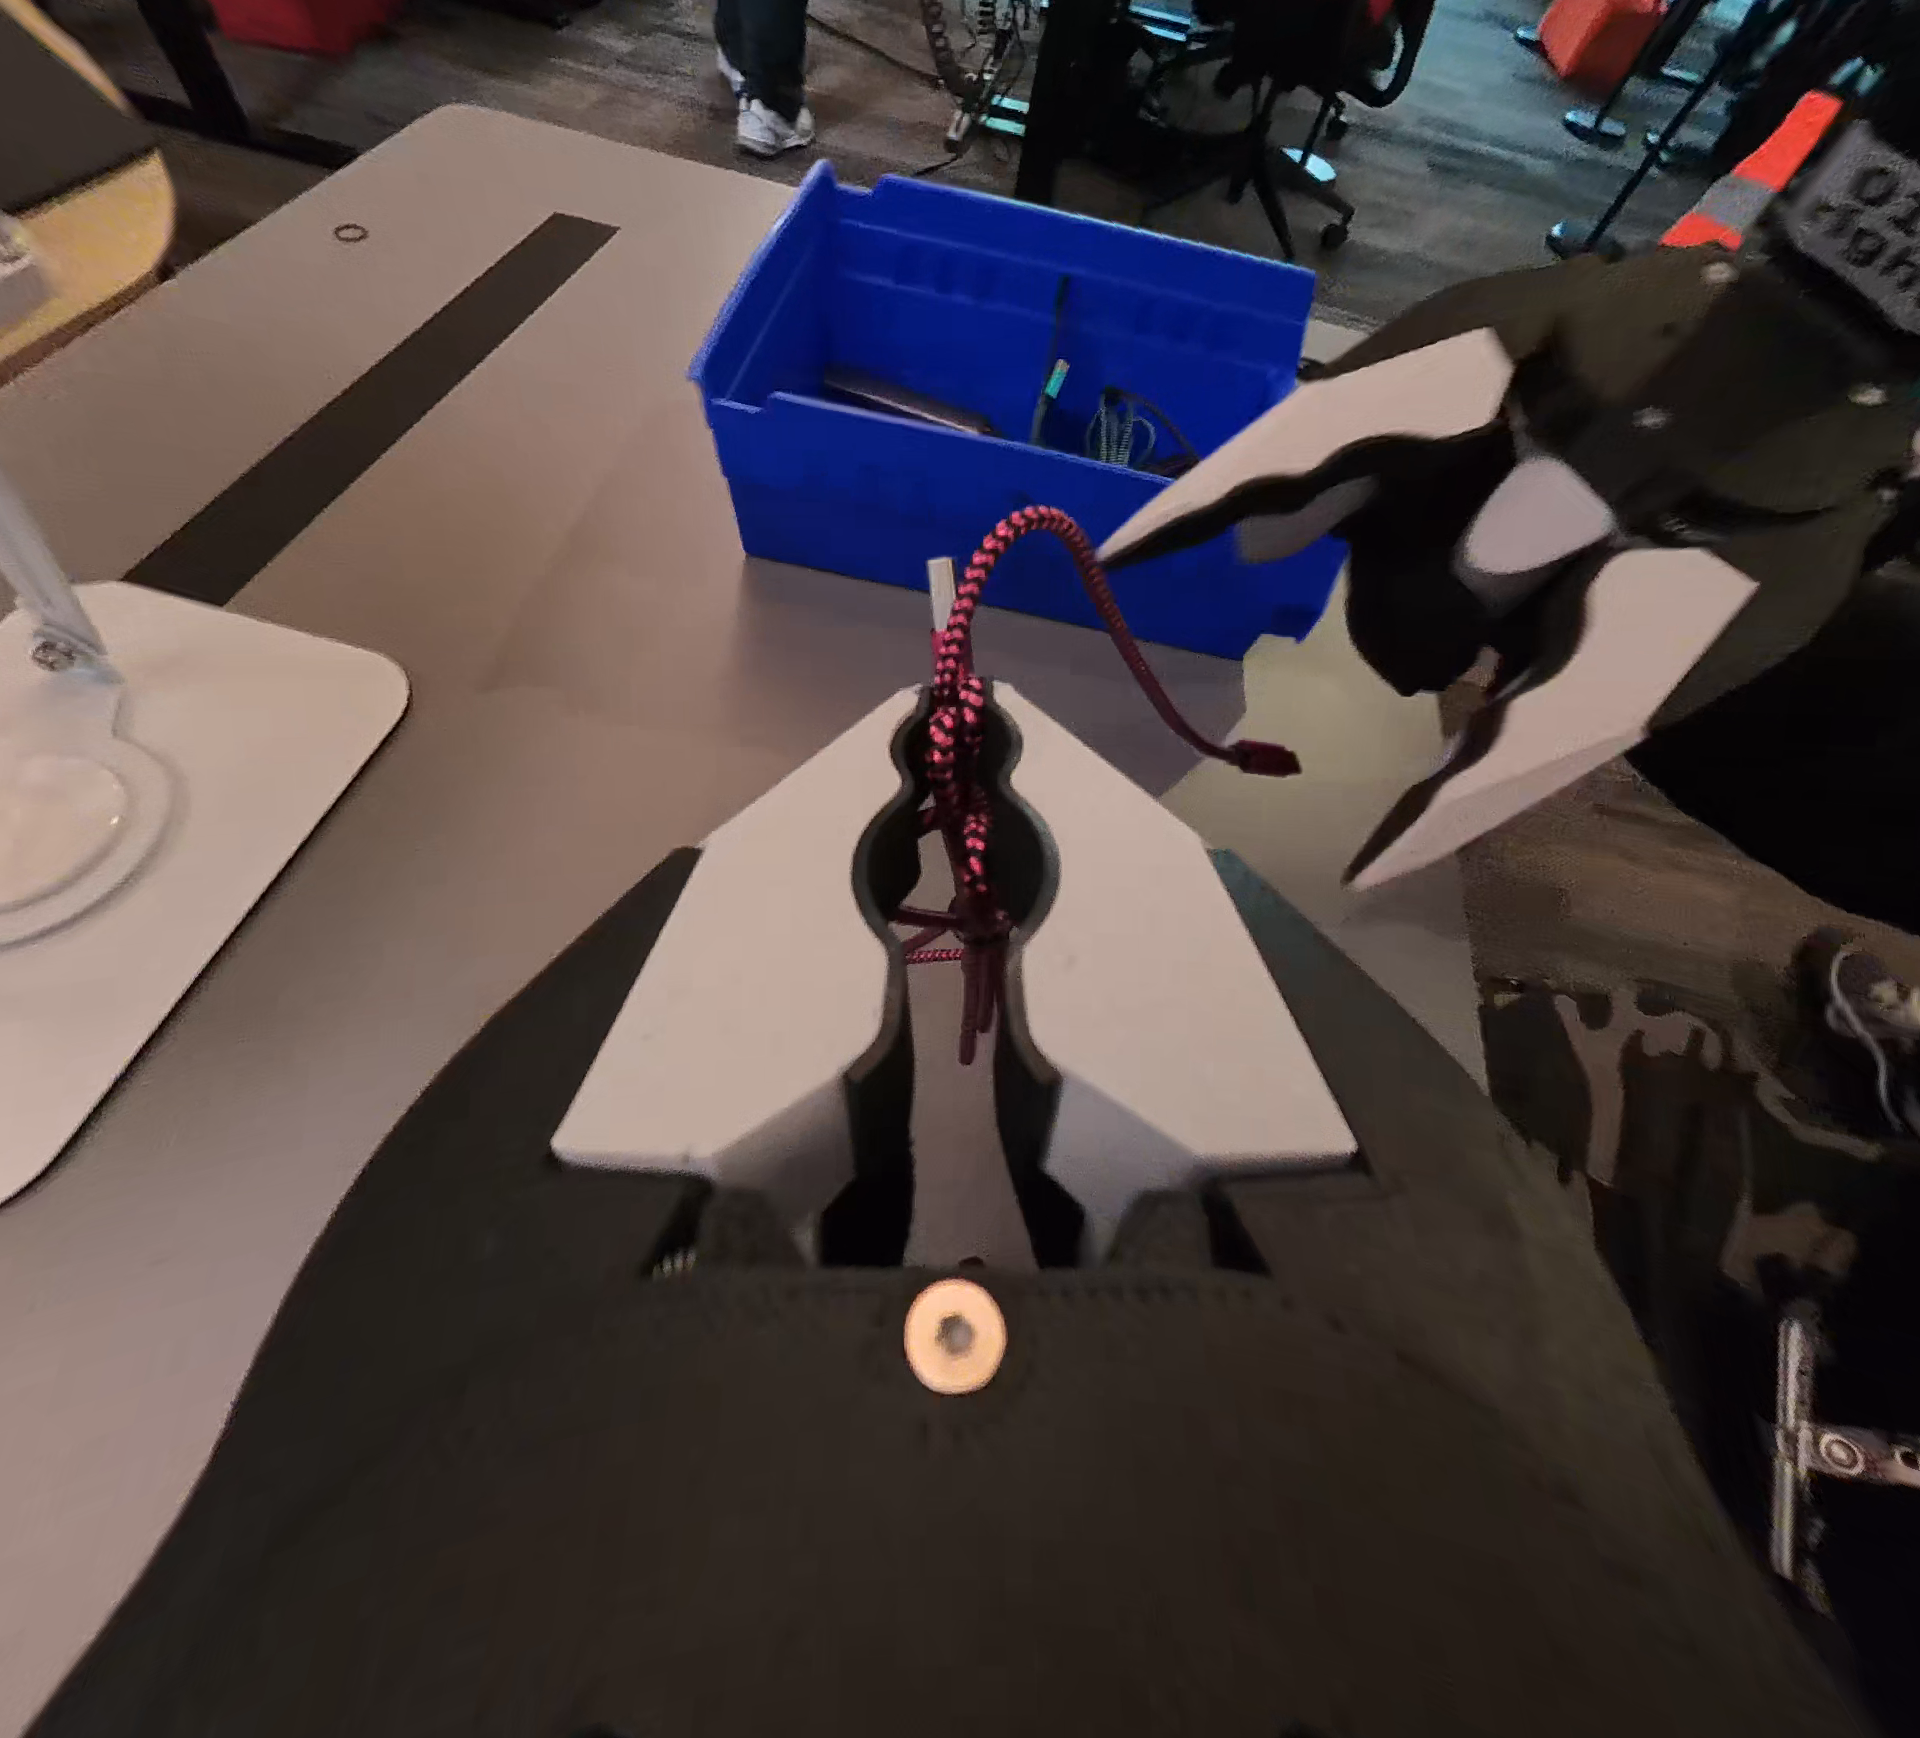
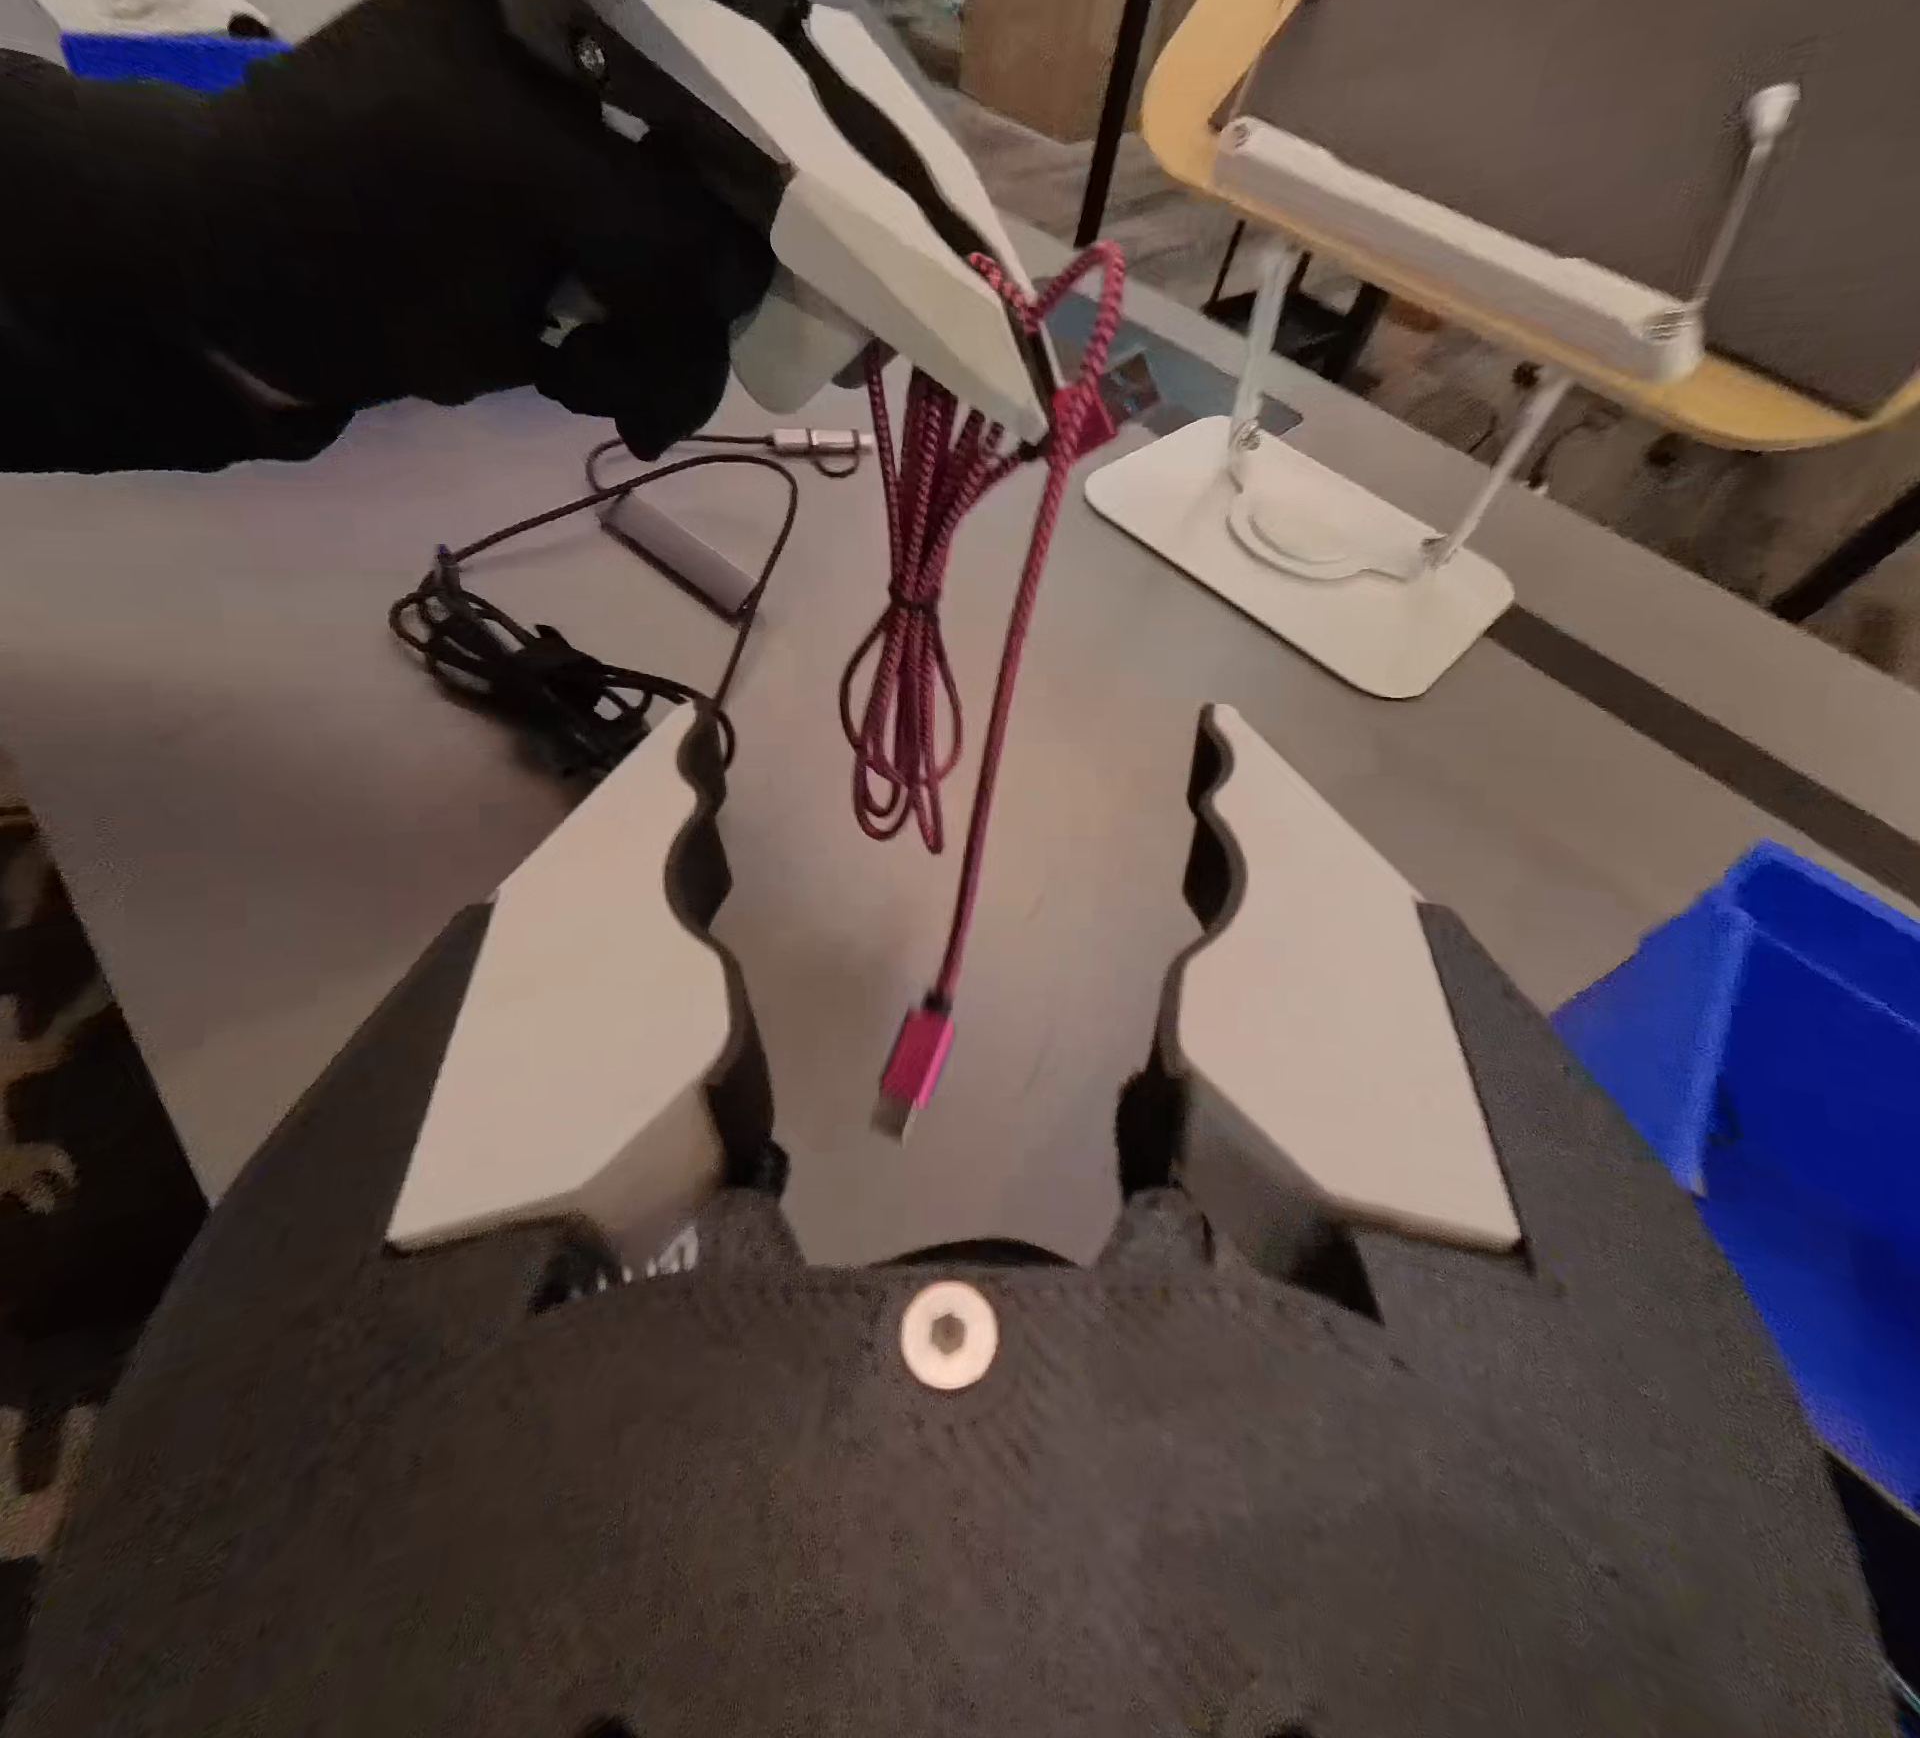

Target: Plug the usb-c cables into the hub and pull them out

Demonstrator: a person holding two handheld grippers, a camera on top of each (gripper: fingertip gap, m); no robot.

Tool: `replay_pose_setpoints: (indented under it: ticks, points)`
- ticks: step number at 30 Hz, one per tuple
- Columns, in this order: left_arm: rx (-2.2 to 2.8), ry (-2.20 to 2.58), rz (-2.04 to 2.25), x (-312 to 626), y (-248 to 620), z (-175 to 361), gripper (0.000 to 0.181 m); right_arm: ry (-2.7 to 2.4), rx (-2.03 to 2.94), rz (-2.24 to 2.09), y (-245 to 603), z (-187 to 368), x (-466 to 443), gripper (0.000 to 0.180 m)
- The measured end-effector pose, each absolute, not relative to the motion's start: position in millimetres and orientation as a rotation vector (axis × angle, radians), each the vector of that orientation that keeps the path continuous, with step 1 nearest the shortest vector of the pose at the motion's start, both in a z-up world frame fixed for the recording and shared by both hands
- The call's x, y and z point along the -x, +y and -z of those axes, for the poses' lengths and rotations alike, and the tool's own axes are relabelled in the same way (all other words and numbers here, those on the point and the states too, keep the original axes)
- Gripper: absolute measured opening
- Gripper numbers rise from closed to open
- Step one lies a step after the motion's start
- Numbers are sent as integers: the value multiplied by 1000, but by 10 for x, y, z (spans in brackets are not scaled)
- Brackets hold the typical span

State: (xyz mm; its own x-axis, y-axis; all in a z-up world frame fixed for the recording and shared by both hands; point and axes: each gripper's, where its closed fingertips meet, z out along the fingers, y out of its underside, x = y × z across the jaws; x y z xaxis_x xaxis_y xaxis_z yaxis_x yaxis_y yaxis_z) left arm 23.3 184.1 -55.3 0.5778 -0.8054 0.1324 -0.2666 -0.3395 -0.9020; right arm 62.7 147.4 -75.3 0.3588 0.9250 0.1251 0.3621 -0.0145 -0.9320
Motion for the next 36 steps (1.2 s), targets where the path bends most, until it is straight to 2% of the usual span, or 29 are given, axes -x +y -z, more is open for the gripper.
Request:
replay_pose_setpoints:
  ticks: [3, 4, 5, 7, 10, 13, 15, 20, 24, 28, 29, 30, 31, 35, 36]
  points:
    - [1812, 941, 810, -478, 1606, 403, 4, -1251, 1630, -801, 1425, 838, -288, 89]
    - [1786, 966, 835, -549, 1527, 353, 5, -1277, 1651, -847, 1418, 901, -195, 83]
    - [1767, 991, 839, -597, 1466, 321, 5, -1316, 1664, -894, 1387, 968, -122, 64]
    - [1745, 1008, 830, -629, 1397, 266, 4, -1392, 1620, -1064, 1196, 962, -13, 5]
    - [1723, 1045, 887, -622, 1284, 208, 9, -1398, 1595, -1103, 1088, 890, -9, 1]
    - [1764, 1079, 937, -568, 1192, 184, 57, -1415, 1627, -1038, 1114, 846, -191, 2]
    - [1776, 1061, 908, -460, 1190, 123, 74, -1403, 1654, -919, 1264, 761, -459, 2]
    - [1797, 997, 846, -121, 1129, 86, 58, -1556, 1686, -316, 1784, 580, -1592, 2]
    - [1879, 947, 872, 21, 1062, 308, 56, -1817, 1852, 278, 2184, 931, -2622, 3]
    - [1940, 916, 879, 123, 993, 512, 56, -2034, 2012, 342, 2364, 1521, -3040, 3]
    - [1949, 910, 881, 145, 970, 543, 56, -2076, 2064, 347, 2392, 1674, -3113, 18]
    - [1961, 904, 872, 173, 955, 582, 56, -2096, 2123, 393, 2434, 1779, -3201, 45]
    - [1976, 898, 859, 204, 940, 627, 56, -2112, 2163, 417, 2450, 1830, -3249, 58]
    - [2037, 884, 829, 313, 865, 806, 57, -2063, 2239, 451, 2524, 1642, -3280, 80]
    - [2051, 875, 807, 359, 857, 839, 58, -2034, 2242, 482, 2552, 1536, -3300, 81]
